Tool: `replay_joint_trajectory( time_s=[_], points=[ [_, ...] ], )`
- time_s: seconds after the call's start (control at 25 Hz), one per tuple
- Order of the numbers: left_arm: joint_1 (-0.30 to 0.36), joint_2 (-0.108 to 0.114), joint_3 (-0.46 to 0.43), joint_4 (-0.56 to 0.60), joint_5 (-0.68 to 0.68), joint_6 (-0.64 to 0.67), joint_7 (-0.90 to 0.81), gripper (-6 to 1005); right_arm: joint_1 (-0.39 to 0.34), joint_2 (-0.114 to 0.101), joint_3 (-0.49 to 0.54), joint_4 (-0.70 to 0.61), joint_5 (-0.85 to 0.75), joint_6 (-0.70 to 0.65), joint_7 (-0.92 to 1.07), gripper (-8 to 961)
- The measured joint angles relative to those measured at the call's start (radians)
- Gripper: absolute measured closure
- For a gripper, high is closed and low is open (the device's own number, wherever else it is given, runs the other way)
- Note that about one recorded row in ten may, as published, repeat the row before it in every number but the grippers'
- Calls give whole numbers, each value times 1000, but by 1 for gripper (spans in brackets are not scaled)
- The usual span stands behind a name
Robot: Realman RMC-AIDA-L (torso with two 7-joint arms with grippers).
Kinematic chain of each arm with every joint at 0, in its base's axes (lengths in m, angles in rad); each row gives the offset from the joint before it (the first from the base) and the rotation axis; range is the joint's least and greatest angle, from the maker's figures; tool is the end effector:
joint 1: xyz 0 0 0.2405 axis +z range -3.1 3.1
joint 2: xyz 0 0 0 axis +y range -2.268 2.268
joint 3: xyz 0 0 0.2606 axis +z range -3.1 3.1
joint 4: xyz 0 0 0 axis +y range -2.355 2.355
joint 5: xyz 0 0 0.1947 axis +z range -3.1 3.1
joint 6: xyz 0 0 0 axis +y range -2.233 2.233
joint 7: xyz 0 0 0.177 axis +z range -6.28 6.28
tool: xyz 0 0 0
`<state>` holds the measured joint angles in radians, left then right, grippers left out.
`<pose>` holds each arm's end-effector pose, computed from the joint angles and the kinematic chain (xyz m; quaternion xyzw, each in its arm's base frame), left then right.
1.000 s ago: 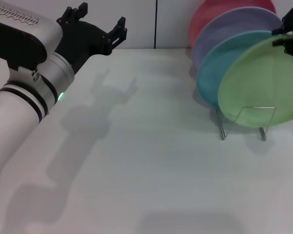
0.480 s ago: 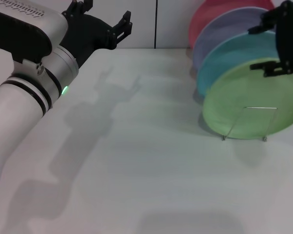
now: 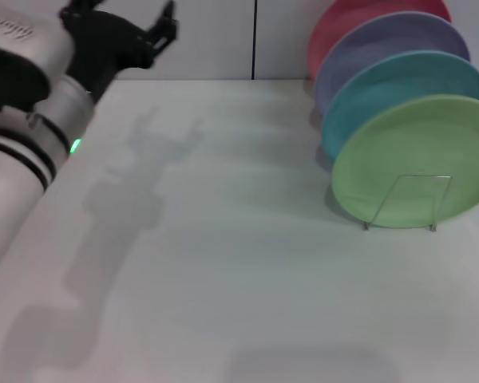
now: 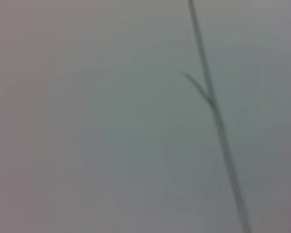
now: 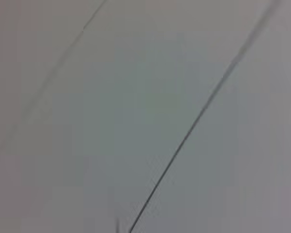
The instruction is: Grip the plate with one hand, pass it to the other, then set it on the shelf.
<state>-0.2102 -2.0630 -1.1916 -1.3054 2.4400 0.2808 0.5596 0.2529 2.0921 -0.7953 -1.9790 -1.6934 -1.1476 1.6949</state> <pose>-0.1550 0.3887 -0.0029 -0.7621 -0.1323 -0.2667 0.5749 0.1019 0.3289 0.2091 -0.7933 -0.0888 0.2236 0.5593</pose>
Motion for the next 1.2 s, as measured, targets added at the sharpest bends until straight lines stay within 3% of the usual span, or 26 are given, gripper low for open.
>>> replay_joint_trajectory(
  time_s=[0.08, 0.12, 0.24, 0.28, 0.32, 0.4, 0.44, 0.48, 0.52, 0.68, 0.88, 1.2],
  points=[
    [6, -1, 0, 70, 0, 126, -13, 139, -122, 0, -12, 110, 301, 46, -152, 147],
    [6, -1, 0, 70, 0, 126, -13, 139, -185, 1, -32, 191, 466, 45, -254, 147],
    [-12, 0, 0, 182, 1, 234, -59, 139, -287, 0, -103, 491, 903, -62, -642, 146],
    [-25, 0, 0, 258, 1, 312, -94, 139, -299, -2, -138, 740, 1143, -241, -886, 146],
    [-25, 0, 0, 258, 1, 312, -94, 139, -299, -2, -138, 740, 1143, -241, -886, 146],
    [-37, -2, 5, 346, 1, 422, -145, 138, -282, -4, -151, 976, 1297, -422, -1064, 145],
    [-44, -3, 12, 395, 2, 484, -180, 138, -267, -5, -150, 1104, 1353, -507, -1127, 145],
    [-63, -3, 28, 509, 10, 603, -252, 138, -221, -10, -141, 1352, 1452, -653, -1204, 145],
    [-63, -3, 28, 509, 10, 603, -252, 138, -221, -10, -141, 1352, 1452, -653, -1204, 145],
    [-136, -9, 37, 792, 10, 773, -403, 138, -114, -18, -138, 1818, 1625, -847, -1291, 146],
    [-167, -9, 31, 935, 9, 815, -478, 138, -79, -8, -102, 2015, 1643, -844, -1377, 146],
    [-171, -8, 26, 998, 9, 823, -472, 138, -96, -6, -35, 2087, 1648, -834, -1375, 147]
  ],
)
